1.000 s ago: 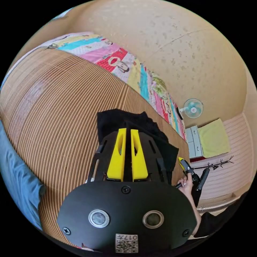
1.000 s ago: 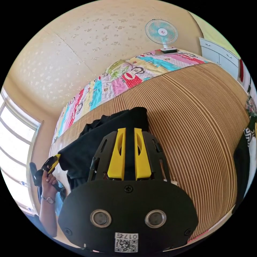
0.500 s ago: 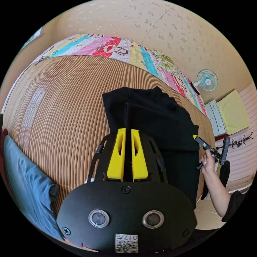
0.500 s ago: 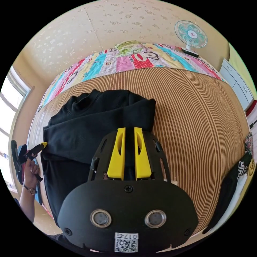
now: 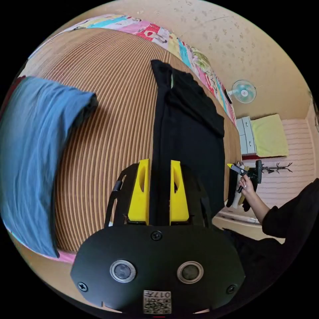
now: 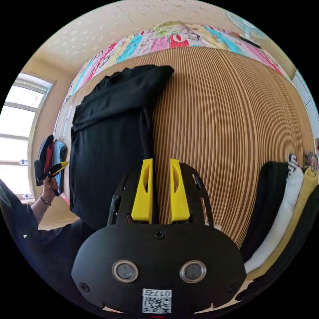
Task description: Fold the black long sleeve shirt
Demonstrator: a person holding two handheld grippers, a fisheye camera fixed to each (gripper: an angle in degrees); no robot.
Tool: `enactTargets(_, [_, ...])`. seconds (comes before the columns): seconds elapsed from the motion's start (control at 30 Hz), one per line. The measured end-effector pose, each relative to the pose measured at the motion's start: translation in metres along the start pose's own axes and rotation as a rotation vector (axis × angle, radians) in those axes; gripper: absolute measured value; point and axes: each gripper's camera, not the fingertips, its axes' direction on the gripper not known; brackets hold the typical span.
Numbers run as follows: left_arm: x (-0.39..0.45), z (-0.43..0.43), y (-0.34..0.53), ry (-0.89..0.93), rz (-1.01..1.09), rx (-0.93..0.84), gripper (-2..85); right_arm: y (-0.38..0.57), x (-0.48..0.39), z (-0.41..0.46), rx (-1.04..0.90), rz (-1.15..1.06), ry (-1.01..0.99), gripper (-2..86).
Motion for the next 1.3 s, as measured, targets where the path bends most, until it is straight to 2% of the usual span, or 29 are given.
enactTargets(0.13, [-0.001, -0.005, 0.053, -0.012, 0.018, -0.113, 10.5, 0.053, 0.031, -0.002, -0.115, 0.049, -0.102, 8.6])
enactTargets(0.33, [-0.011, -0.018, 0.101, -0.071, 0.006, -0.197, 10.1, 0.097, 0.044, -0.005, -0.211, 0.000, -0.069, 8.9])
enactTargets(0.5, [-0.031, -0.025, 0.110, -0.021, -0.027, -0.220, 7.0, 0.113, 0.052, -0.006, -0.246, -0.045, -0.048, 9.0])
enactTargets(0.73, [-0.047, -0.047, 0.111, 0.026, -0.004, -0.186, 4.9, 0.137, 0.091, -0.005, -0.213, 0.034, -0.160, 9.1])
enactTargets(0.9, [-0.078, -0.073, 0.106, 0.200, -0.019, -0.177, 4.0, 0.150, 0.125, -0.005, -0.148, 0.142, -0.291, 8.8])
enactTargets(1.0, [-0.089, -0.090, 0.105, 0.288, -0.014, -0.166, 3.7, 0.161, 0.151, -0.004, -0.113, 0.245, -0.342, 6.6])
enactTargets(1.07, [-0.094, -0.100, 0.103, 0.347, -0.011, -0.161, 3.7, 0.173, 0.170, -0.008, -0.073, 0.302, -0.443, 4.4])
enactTargets(1.13, [-0.099, -0.110, 0.104, 0.401, -0.014, -0.169, 3.7, 0.183, 0.178, -0.014, -0.065, 0.301, -0.487, 3.8])
enactTargets(1.23, [-0.107, -0.129, 0.123, 0.469, -0.098, -0.169, 3.6, 0.207, 0.189, -0.034, -0.033, 0.313, -0.637, 3.2])
enactTargets(1.3, [-0.112, -0.145, 0.153, 0.602, -0.176, -0.140, 3.5, 0.229, 0.194, -0.049, -0.010, 0.362, -0.719, 3.0])
